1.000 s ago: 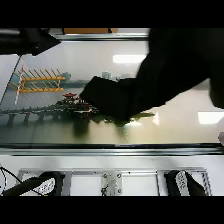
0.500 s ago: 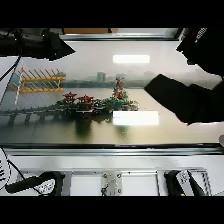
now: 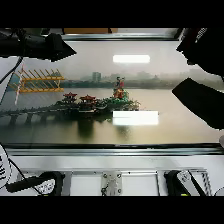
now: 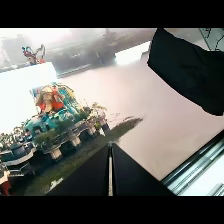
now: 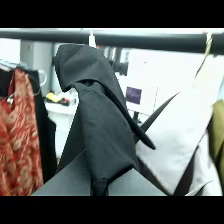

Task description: Fold the clothes and pants, and hang the long-sleeved shirts on hangers.

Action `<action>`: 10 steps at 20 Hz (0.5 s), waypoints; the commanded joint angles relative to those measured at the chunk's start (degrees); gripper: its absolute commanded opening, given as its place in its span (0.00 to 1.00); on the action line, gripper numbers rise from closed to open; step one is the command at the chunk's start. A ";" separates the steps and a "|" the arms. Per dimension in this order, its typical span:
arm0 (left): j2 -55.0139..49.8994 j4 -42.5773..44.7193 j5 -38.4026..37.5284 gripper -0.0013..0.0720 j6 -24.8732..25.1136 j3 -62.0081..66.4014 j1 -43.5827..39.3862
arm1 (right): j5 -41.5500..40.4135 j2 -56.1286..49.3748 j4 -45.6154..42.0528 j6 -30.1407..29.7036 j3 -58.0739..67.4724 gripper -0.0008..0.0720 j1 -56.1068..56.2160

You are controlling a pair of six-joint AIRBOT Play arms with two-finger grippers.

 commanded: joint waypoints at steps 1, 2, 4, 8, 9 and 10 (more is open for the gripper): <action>-0.07 0.00 0.26 0.03 -0.04 0.02 -0.04 | -1.79 0.90 -0.96 0.39 0.61 0.02 -0.17; -0.07 0.00 0.35 0.03 -0.04 0.02 -0.02 | -2.03 1.16 -0.96 0.39 0.61 0.02 -0.17; -0.07 0.00 0.63 0.03 -0.04 0.02 -0.02 | -2.16 1.53 -0.94 0.39 0.61 0.02 -0.17; -0.07 0.00 0.63 0.03 -0.04 0.02 -0.02 | -2.27 1.70 -0.96 0.39 0.61 0.02 -0.17; -0.07 0.00 0.61 0.03 -0.04 0.02 -0.02 | -2.36 1.68 -0.98 0.39 0.61 0.02 -0.17; -0.07 0.00 0.61 0.03 -0.04 0.02 -0.04 | -2.36 1.64 -1.01 0.37 0.61 0.02 -0.17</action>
